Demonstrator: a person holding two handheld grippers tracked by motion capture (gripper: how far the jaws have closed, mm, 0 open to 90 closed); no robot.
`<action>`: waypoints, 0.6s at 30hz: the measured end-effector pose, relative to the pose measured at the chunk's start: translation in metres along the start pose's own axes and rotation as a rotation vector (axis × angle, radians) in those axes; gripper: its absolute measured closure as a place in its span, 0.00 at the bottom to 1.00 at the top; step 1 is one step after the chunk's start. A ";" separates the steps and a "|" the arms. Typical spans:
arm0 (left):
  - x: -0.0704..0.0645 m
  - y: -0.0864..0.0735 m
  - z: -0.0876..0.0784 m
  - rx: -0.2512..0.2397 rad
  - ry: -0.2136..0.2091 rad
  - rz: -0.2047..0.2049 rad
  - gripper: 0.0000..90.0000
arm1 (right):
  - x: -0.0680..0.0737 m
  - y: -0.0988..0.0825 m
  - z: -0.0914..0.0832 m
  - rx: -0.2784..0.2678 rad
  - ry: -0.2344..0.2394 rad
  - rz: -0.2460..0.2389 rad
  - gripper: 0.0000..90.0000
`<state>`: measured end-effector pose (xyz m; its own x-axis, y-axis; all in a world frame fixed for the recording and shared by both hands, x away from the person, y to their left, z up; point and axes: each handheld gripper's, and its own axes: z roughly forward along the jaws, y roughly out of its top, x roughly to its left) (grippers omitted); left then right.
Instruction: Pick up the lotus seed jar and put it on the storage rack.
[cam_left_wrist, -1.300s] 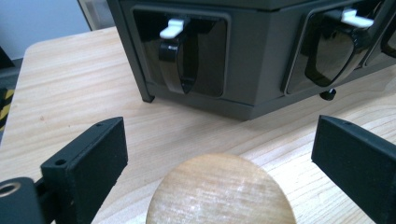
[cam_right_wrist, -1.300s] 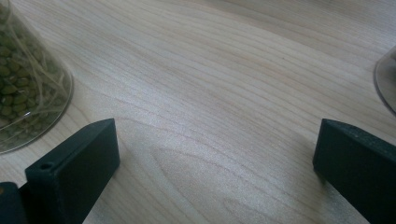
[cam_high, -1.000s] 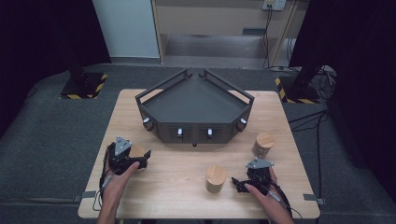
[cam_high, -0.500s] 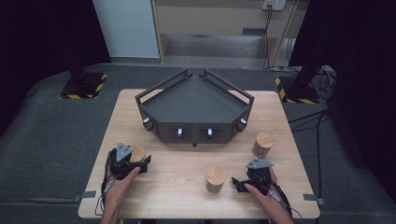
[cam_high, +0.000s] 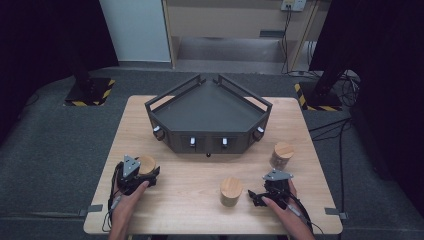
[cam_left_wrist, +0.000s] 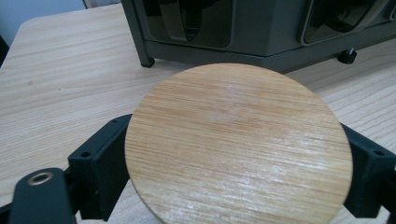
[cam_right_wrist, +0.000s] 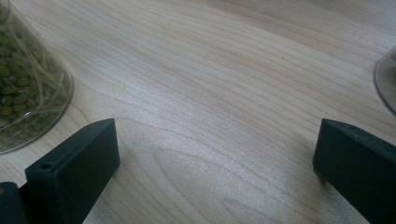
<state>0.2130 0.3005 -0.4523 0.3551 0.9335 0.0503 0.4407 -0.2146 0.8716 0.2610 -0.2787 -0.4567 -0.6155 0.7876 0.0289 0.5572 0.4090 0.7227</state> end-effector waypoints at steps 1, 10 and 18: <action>0.000 0.000 0.000 -0.002 0.000 0.000 0.15 | 0.000 0.000 0.000 0.000 0.000 0.000 0.01; 0.003 -0.005 -0.001 -0.021 -0.015 -0.001 0.27 | 0.000 0.000 0.000 0.000 0.000 0.000 0.01; 0.002 -0.006 -0.008 -0.052 -0.019 0.000 0.27 | 0.000 0.000 0.000 0.000 0.000 0.000 0.01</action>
<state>0.2048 0.3055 -0.4537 0.3710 0.9278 0.0409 0.3976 -0.1984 0.8958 0.2609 -0.2787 -0.4567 -0.6153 0.7878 0.0288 0.5571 0.4087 0.7229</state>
